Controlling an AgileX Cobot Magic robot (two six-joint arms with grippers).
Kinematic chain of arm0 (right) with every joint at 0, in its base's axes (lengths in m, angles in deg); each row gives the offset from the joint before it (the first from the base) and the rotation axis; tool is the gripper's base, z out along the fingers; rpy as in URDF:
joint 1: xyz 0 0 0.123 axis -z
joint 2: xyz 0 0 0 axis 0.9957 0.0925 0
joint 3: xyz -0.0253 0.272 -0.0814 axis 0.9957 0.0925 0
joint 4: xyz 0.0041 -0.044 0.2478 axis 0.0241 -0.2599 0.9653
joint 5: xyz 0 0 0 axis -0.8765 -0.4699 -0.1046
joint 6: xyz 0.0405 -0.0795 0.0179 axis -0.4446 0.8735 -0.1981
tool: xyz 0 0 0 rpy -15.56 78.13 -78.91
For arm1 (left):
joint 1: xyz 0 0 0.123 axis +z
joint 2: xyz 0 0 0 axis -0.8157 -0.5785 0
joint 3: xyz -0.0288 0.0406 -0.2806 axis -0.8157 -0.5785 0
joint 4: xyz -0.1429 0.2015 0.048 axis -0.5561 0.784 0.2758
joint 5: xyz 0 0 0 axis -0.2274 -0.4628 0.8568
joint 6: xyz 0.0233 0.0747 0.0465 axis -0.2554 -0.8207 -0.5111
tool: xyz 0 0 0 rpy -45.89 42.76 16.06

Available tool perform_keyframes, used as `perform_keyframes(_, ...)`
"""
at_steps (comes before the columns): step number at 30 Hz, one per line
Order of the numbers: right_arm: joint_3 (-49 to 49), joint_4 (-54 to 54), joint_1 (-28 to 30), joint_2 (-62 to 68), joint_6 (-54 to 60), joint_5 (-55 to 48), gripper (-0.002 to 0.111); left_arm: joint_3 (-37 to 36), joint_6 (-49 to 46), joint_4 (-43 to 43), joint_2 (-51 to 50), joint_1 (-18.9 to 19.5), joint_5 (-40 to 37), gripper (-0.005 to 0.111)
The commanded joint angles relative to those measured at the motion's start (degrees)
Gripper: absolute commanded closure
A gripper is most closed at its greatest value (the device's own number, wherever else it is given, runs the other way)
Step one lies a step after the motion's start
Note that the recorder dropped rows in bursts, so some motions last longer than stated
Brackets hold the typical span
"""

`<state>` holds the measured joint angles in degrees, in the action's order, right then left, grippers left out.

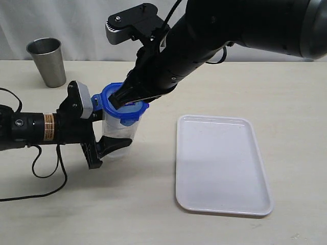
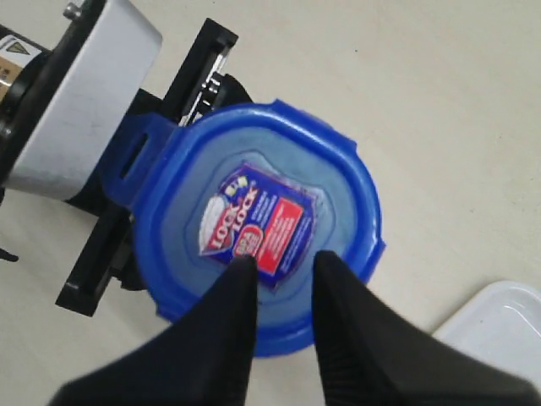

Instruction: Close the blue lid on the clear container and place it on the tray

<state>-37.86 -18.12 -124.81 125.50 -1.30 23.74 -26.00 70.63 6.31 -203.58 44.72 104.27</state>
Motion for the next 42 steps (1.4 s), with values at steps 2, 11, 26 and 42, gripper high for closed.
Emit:
perform_keyframes(2,0.1,-0.7,0.1,0.1,0.5,-3.2,0.081,0.1,5.2,5.5,3.7,-0.8,1.3,0.107)
perform_keyframes(11,0.1,-3.7,0.3,2.0,-0.7,-5.4,0.093,0.1,6.9,8.0,4.1,-0.8,3.4,0.107)
perform_keyframes(26,0.2,-9.4,0.3,2.0,-5.9,-9.2,0.104,0.1,6.9,7.9,4.1,-0.8,4.1,0.107)
perform_keyframes(42,0.1,6.4,2.1,-6.7,-0.2,-2.1,0.086,0.1,7.2,7.9,4.1,-0.8,1.7,0.107)
